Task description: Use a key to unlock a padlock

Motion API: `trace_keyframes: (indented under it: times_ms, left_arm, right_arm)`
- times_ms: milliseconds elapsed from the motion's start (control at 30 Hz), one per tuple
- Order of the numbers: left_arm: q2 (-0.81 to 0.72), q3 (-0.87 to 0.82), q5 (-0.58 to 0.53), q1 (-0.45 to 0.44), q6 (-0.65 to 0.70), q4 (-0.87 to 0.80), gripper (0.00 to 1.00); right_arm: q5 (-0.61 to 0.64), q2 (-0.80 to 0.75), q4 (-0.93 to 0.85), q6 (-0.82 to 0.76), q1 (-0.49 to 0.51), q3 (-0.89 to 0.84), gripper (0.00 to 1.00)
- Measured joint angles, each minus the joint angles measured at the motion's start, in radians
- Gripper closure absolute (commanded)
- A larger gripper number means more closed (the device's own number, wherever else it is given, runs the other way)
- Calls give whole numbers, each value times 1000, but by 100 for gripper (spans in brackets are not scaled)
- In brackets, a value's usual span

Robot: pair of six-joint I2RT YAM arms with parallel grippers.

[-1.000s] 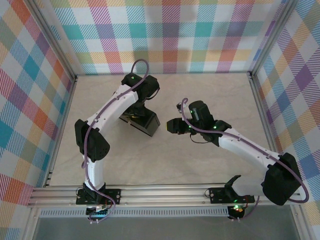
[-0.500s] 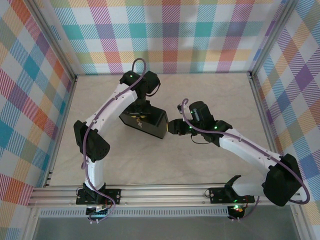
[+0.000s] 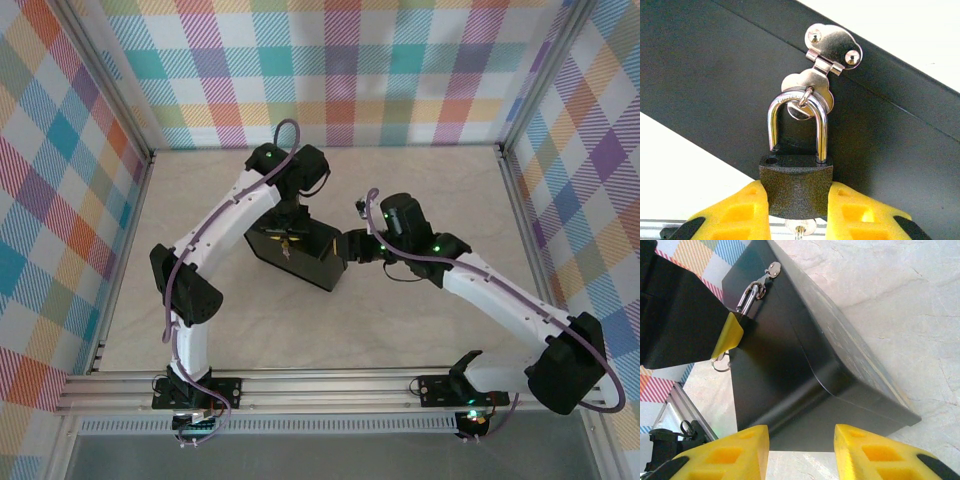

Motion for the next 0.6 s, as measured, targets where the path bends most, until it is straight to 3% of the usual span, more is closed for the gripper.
trace_keyframes:
  times_ms: [267, 600]
  left_arm:
    - [66, 8, -1, -2, 3, 1, 76]
    - [69, 27, 3, -1, 4, 24, 50]
  right_arm:
    - [0, 24, -5, -3, 0, 0, 61]
    - [8, 19, -9, -19, -6, 0, 61]
